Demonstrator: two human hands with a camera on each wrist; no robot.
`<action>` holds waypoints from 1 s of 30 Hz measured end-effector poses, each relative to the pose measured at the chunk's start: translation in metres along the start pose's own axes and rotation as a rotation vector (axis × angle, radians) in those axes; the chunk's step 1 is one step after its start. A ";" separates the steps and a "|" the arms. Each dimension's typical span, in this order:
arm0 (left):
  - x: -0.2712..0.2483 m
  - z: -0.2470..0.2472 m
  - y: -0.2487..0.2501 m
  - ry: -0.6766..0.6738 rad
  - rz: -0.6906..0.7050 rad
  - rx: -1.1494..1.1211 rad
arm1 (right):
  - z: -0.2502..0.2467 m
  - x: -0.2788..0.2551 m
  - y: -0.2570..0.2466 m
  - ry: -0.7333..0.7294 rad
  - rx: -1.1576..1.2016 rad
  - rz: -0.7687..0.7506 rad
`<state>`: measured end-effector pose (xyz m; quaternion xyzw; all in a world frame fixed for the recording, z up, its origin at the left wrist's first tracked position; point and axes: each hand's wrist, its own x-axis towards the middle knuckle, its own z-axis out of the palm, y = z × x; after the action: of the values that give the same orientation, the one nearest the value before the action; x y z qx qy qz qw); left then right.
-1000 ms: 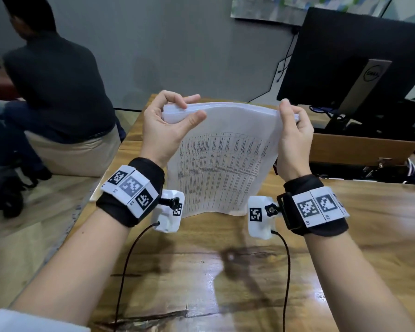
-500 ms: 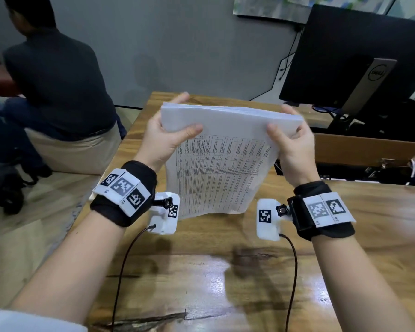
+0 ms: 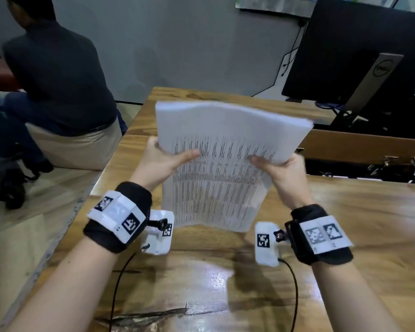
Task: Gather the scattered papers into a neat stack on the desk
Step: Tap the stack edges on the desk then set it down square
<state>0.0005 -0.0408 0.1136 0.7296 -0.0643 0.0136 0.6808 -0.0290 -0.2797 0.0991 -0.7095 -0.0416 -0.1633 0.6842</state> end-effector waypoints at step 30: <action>-0.013 0.005 -0.086 -0.139 -0.387 -0.057 | -0.002 -0.048 0.100 0.015 -0.173 0.433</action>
<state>-0.0030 -0.0395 0.0264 0.7079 0.0297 -0.1697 0.6850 -0.0466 -0.2797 -0.0108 -0.7566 0.1308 -0.0212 0.6404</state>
